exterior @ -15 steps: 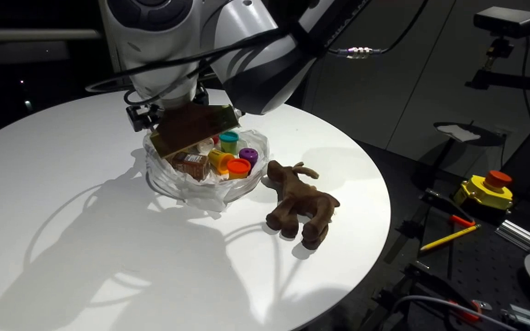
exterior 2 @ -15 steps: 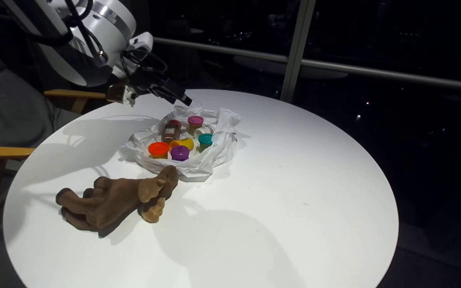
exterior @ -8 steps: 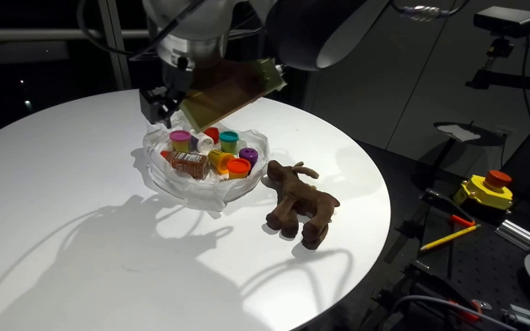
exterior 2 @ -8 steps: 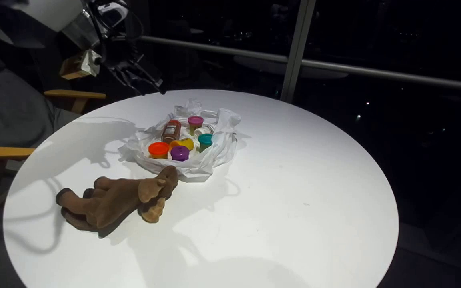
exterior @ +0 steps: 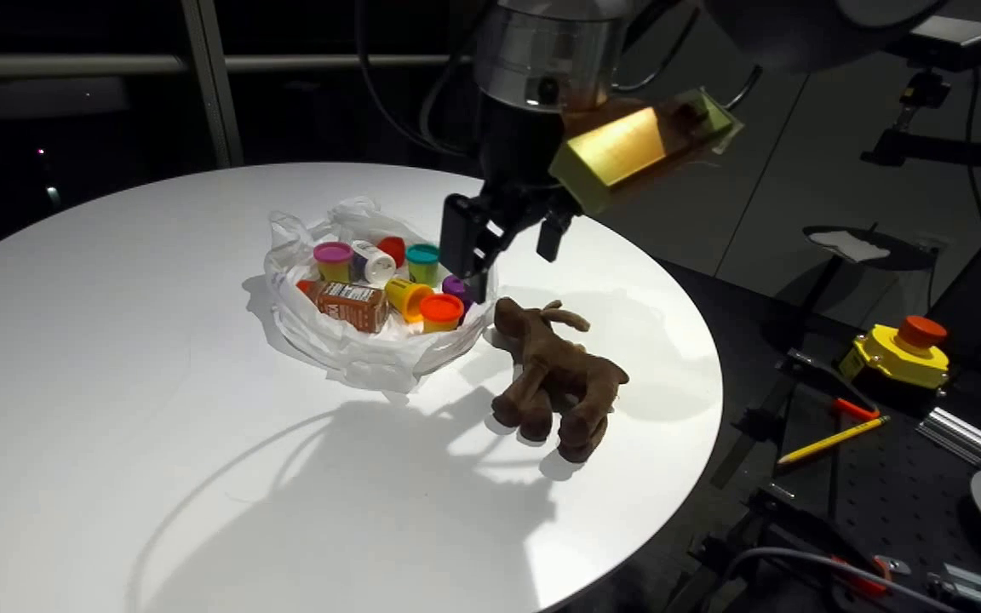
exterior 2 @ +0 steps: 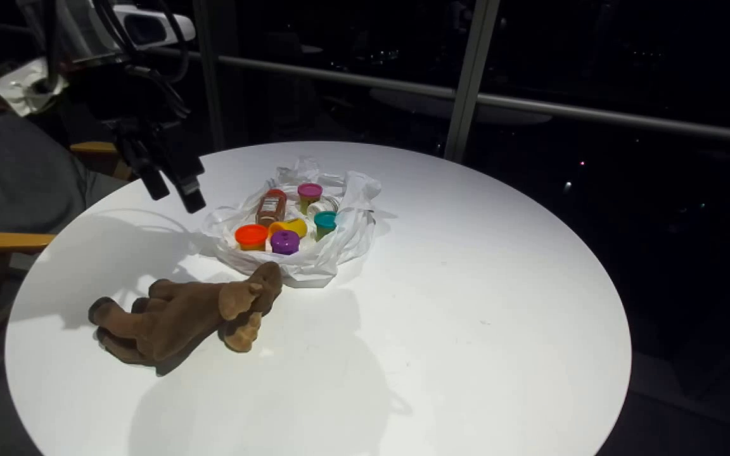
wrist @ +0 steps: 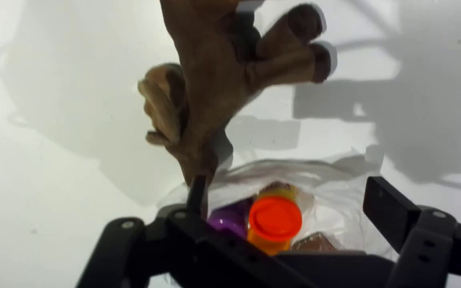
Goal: Place the containers, strawberry toy and deer toy inside the white plastic bag
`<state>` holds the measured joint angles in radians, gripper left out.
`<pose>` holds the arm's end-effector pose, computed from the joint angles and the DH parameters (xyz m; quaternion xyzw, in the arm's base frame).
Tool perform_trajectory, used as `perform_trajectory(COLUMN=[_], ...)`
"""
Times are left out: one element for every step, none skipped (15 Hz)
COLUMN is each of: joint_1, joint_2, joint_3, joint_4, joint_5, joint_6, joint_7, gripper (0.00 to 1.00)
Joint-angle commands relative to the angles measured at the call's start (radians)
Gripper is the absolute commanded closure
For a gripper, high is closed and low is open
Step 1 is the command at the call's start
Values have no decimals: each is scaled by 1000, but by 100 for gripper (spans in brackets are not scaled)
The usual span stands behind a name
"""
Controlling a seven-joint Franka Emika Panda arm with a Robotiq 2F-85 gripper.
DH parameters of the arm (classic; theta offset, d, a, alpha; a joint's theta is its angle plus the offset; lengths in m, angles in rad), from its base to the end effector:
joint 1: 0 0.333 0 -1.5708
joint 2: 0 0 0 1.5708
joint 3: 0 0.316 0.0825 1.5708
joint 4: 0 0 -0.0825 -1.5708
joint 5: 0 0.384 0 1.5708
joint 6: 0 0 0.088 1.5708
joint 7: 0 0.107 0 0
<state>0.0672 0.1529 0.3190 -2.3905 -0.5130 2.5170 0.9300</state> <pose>0.4598 0.1937 0.2560 0.9904 -0.0626 0.0719 0.1002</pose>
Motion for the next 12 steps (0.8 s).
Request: perform_trajectory(joint_1=[26, 32, 41, 50, 61, 68, 67, 69, 64, 65, 61, 60], joint_2=[-38, -18, -1, 17, 31, 50, 75, 97, 126, 153, 180, 206], joint_3=[-64, -90, -120, -147, -175, -195, -205, -217, -217, -221, -220, -220], joint_4=[-77, -75, -72, -63, -56, -48, -41, -35, -27, -17, -9, 1], joint_5=[229, 245, 231, 202, 172, 167, 187, 196, 229, 249, 280, 310], joint_6=[6, 10, 5, 3, -3, -4, 13, 21, 48, 61, 80, 93], joint_7=[-215, -237, -226, -213, -190, -195, -227, -243, -288, -316, -356, -389], gripper=[0, 0, 0, 0, 0, 0, 0, 0, 0, 0, 0, 0])
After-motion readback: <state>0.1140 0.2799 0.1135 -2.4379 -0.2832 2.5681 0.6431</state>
